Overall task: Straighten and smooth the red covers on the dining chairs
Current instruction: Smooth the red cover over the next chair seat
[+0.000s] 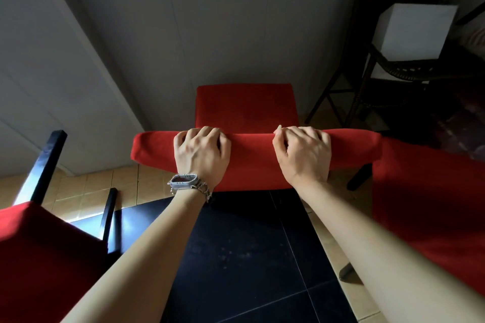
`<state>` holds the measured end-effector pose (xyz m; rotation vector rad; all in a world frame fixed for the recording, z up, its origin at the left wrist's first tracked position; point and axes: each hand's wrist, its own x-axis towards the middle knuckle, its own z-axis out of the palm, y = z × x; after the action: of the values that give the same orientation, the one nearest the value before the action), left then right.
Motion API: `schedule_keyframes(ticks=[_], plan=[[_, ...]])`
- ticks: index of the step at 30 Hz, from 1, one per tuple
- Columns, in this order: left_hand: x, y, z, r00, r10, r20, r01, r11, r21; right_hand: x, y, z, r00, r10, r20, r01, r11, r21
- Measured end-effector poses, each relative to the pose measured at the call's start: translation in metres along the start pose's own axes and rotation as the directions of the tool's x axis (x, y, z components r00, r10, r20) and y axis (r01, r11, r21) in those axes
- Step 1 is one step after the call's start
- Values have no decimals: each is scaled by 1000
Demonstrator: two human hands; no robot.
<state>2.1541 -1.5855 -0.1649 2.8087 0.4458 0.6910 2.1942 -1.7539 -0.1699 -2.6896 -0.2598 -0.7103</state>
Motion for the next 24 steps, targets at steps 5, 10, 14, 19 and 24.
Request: schedule_keyframes(ticks=[5, 10, 14, 19, 24], plan=[[26, 1, 10, 999, 12, -41, -10, 999, 31, 25, -2, 13, 999, 22, -39, -23, 999, -28], [49, 2, 18, 997, 21, -76, -19, 1000, 22, 44, -4, 24, 997, 46, -69, -48, 998, -29], [66, 3, 24, 998, 16, -66, -15, 1000, 13, 62, -5, 30, 997, 63, -43, -64, 998, -22], [87, 3, 31, 999, 17, -51, -16, 1000, 18, 83, -8, 39, 996, 82, -27, -83, 996, -30], [103, 3, 37, 999, 23, -40, -22, 999, 26, 97, -9, 45, 996, 89, -28, -89, 996, -29]])
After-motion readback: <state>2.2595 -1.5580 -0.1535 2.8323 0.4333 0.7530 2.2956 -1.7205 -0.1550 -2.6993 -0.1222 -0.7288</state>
